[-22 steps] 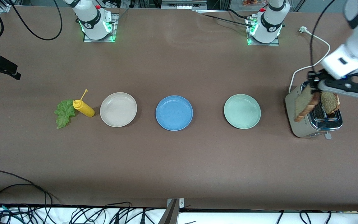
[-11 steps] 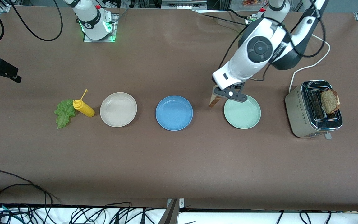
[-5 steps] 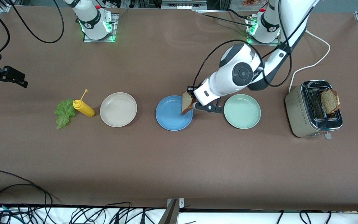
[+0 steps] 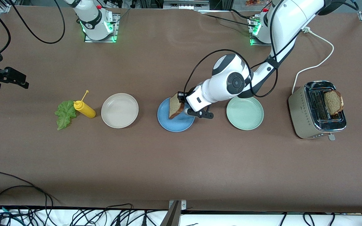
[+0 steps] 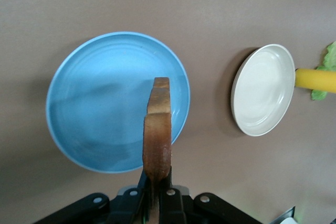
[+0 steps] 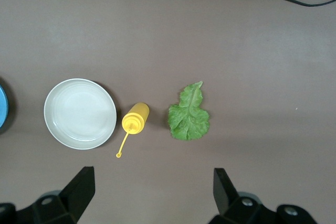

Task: Make sandwich in blue plate with both arms
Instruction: 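Lower the toast onto the blue plate and open the left gripper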

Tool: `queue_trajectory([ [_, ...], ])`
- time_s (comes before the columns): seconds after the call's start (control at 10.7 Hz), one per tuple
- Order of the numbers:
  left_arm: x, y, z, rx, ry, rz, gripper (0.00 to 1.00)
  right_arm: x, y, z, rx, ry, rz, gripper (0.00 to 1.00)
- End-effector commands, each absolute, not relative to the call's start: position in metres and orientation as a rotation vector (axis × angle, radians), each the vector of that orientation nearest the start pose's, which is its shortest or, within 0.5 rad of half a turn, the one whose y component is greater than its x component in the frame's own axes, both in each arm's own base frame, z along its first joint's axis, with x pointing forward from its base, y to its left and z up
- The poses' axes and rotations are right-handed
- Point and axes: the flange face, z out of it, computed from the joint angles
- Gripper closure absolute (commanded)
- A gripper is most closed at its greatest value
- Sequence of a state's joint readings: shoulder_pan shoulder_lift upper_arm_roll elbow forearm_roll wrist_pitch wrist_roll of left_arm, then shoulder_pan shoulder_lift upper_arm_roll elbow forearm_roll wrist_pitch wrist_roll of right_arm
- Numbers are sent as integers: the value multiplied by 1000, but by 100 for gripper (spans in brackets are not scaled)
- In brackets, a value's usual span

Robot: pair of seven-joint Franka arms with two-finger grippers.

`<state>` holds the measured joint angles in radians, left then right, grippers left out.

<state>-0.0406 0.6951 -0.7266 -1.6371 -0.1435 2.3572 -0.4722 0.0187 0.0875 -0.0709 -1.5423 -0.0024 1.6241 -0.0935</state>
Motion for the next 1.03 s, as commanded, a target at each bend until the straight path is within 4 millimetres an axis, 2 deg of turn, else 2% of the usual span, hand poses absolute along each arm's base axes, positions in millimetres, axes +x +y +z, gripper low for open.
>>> queue_trajectory([
  [0.0,568,-438,295,2515,16,-214,100,584,-29,600,-3153,-86,-6,0],
  [0.28,571,-436,279,2505,42,-217,100,584,-29,600,-3151,-88,-6,0],
  [0.66,570,-441,277,2495,47,-190,100,585,-24,598,-3151,-100,1,0],
  [0.75,569,-441,270,2495,51,-205,94,584,-24,598,-3150,-102,3,0],
  [0.94,568,-443,268,2495,51,-209,73,584,-24,596,-3149,-138,11,0],
])
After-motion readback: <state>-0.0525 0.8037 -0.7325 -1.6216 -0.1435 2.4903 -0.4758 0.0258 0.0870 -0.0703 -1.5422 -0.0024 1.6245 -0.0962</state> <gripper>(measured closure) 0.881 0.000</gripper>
